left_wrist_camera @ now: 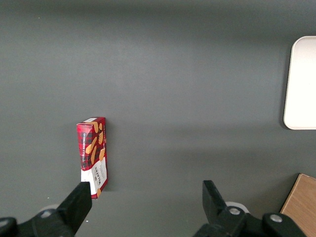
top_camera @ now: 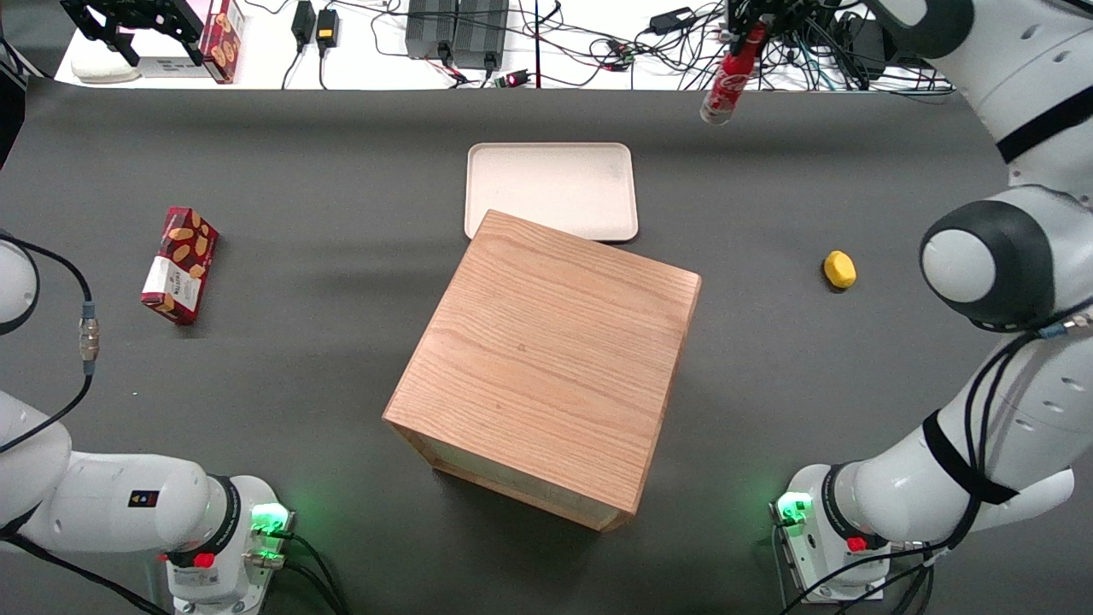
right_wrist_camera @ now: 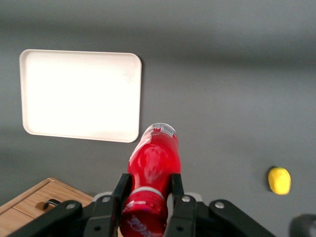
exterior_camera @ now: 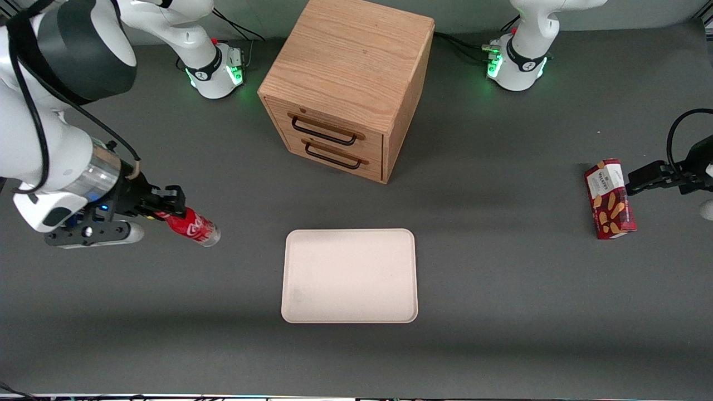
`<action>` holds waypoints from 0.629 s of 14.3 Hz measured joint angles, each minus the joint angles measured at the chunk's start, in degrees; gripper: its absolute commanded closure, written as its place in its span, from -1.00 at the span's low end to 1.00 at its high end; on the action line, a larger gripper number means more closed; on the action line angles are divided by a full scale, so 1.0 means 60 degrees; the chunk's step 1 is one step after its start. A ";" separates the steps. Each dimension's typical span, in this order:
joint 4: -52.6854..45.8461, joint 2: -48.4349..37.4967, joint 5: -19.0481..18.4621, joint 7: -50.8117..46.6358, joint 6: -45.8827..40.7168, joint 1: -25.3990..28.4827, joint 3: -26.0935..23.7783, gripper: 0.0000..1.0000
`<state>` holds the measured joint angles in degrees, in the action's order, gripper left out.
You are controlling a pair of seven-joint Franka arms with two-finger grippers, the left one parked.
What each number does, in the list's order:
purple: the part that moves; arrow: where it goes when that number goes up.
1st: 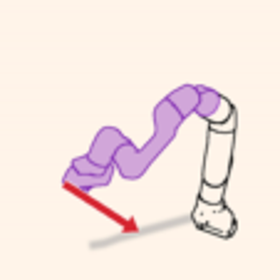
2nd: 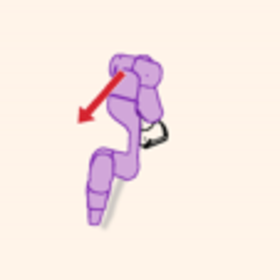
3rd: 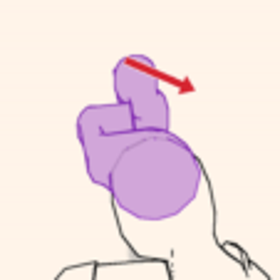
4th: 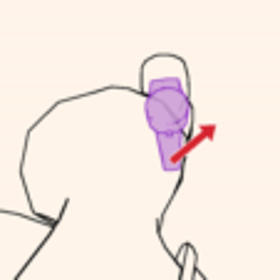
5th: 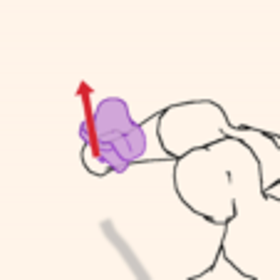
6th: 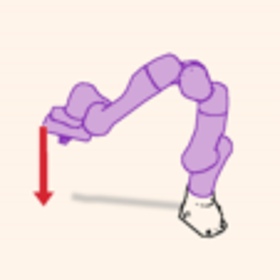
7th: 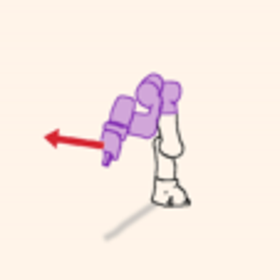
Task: Place coke bottle on tray
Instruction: 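Lift the bottle with the right gripper and carry it onto the tray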
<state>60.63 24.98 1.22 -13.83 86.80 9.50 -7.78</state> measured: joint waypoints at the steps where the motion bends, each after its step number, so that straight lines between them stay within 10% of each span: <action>1: -0.0311 0.0314 0.0000 -0.0034 0.0059 0.0012 -0.0147 1.00; 9: -0.0849 0.2289 0.0000 -0.0389 0.2767 0.0351 -0.0582 1.00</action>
<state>55.54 38.72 1.21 -16.16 103.40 11.61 -11.27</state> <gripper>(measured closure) 0.621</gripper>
